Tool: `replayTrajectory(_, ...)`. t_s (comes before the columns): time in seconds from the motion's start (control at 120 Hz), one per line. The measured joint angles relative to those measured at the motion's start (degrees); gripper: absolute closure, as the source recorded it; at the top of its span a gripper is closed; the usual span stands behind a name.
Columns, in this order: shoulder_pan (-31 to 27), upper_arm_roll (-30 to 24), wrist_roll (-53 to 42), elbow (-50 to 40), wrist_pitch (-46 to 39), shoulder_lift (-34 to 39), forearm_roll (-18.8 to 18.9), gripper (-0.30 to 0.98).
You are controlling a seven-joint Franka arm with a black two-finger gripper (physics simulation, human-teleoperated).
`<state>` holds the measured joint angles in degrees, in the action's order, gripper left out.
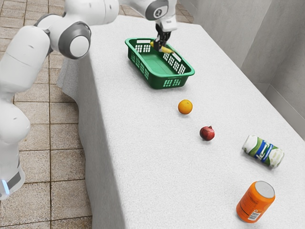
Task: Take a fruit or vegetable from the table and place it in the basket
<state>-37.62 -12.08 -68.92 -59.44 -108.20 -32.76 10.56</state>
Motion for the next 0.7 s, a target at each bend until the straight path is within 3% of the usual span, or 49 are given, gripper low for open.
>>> replayTrajectory(0.267,-1.03,-0.14,0.2,-0.19,-1.8,-0.68,-0.3,0.56)
replayTrajectory(0.425,-1.44,-0.14,0.27,-0.33,-1.96,-0.69,-0.45,0.21)
replayTrajectory(0.583,-1.21,-0.52,0.39,-0.25,-2.1,-0.89,-0.44,0.07)
replayTrajectory(0.658,0.57,-6.06,0.35,-0.09,-0.76,0.1,-2.21,0.04)
replayTrajectory(0.7,5.13,-9.92,-0.49,-0.04,1.61,3.19,-0.49,0.03)
